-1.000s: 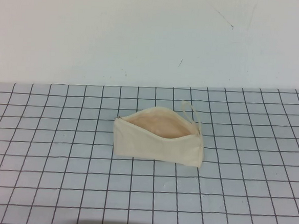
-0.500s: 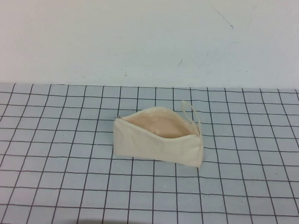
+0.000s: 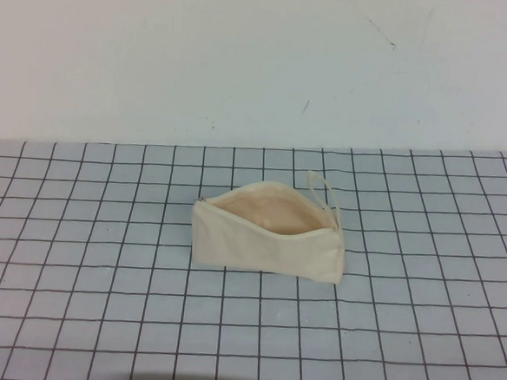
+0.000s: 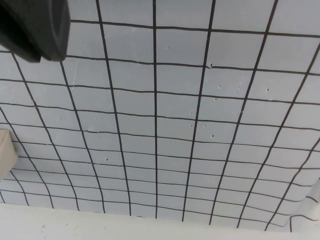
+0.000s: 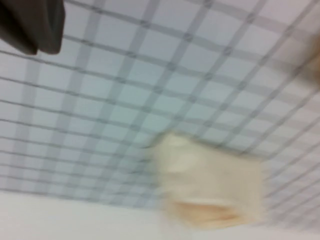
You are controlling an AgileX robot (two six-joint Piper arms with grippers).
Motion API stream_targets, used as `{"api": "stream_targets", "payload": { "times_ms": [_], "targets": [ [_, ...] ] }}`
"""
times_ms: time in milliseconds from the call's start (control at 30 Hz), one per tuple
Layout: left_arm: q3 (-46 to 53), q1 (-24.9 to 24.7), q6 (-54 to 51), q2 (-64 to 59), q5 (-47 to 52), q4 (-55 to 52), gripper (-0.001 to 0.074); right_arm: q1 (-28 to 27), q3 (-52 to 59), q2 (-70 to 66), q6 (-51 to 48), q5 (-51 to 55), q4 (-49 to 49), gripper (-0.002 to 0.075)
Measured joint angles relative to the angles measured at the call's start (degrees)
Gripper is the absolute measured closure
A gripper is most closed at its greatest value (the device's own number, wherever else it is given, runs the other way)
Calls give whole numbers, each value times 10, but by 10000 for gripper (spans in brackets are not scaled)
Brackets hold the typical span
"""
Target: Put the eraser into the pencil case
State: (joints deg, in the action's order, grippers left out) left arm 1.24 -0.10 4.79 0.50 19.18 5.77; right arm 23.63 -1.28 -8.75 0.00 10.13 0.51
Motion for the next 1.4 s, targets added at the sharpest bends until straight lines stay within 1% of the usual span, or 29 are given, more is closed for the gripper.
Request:
{"api": "stream_targets", "payload": {
  "times_ms": [167,267,367,633,1400],
  "targets": [
    [0,0,0,0,0,0,736,-150,23,76,-9,3,0,727],
    [0,0,0,0,0,0,736,-206,27,93,-11,19,0,727],
    [0,0,0,0,0,0,736,-233,28,93,-10,46,0,727],
    [0,0,0,0,0,0,736,-243,28,93,0,96,0,727],
    [0,0,0,0,0,0,736,-243,27,93,0,100,0,727]
  ]
}}
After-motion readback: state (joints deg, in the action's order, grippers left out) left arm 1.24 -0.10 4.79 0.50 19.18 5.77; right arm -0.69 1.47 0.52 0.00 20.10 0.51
